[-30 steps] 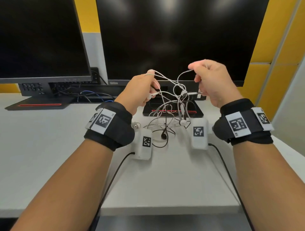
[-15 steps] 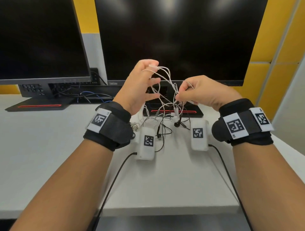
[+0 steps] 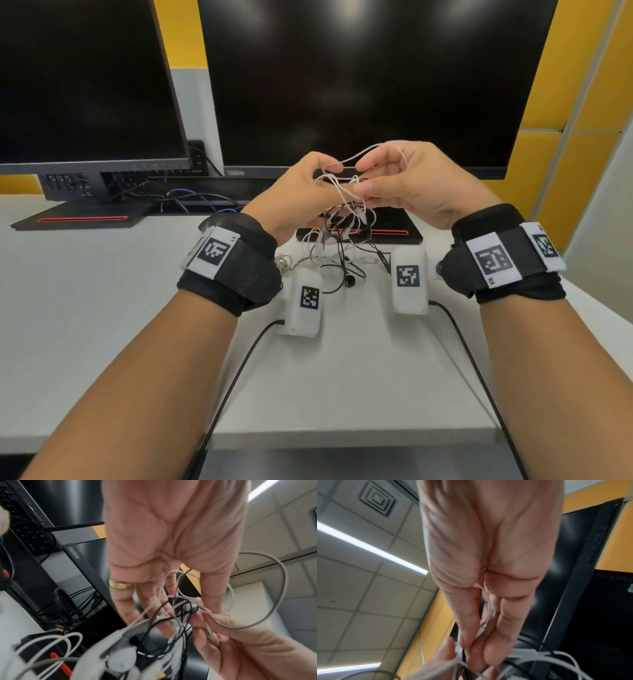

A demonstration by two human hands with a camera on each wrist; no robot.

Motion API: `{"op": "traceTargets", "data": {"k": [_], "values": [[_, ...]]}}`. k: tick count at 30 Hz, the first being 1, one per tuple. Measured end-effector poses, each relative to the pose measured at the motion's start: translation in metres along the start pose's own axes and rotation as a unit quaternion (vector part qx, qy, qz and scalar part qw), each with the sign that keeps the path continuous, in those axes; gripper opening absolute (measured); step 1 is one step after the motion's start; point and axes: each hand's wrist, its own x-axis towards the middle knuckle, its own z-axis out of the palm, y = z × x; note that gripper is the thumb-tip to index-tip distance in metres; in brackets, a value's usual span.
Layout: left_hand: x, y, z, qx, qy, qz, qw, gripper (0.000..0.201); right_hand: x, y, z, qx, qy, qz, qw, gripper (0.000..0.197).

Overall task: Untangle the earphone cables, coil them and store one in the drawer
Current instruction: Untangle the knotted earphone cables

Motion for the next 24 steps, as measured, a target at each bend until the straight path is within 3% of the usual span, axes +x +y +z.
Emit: {"op": "traceTargets", "data": {"k": [5,9,12,15,17,20,24], "values": [[-0.002,0.001,-0.001,-0.015,0.001,0.021,1.000,0.012,-0.001,0.000,-0.003,0.026,0.015,-0.005,1.000,0.019],[-0.001,0.000,-0.002,-0.011,0.034,0.014,0.999,0.003,0.000,-0.001,-0.010,0.026,0.023,0.001,0.999,0.015],[0.001,-0.001,-0.002,-0.006,0.051,0.008,0.999,0.010,0.002,0.003,-0.013,-0.036,0.056,-0.003,0.998,0.018],[0.001,-0.002,-0.003,-0.011,0.047,-0.002,0.999,0.010,0.009,0.011,-0.016,-0.126,0.136,0.019,0.982,0.024],[0.000,-0.001,-0.002,-0.024,0.029,-0.010,0.999,0.008,0.013,0.015,-0.017,-0.106,0.166,0.038,0.980,0.036],[-0.003,0.000,0.000,-0.082,0.002,-0.020,0.996,0.010,0.014,0.015,-0.014,-0.073,0.160,0.045,0.983,0.045],[-0.003,0.003,0.000,-0.142,-0.020,-0.010,0.990,0.017,0.010,0.009,-0.010,-0.098,0.101,0.035,0.989,0.023]]}}
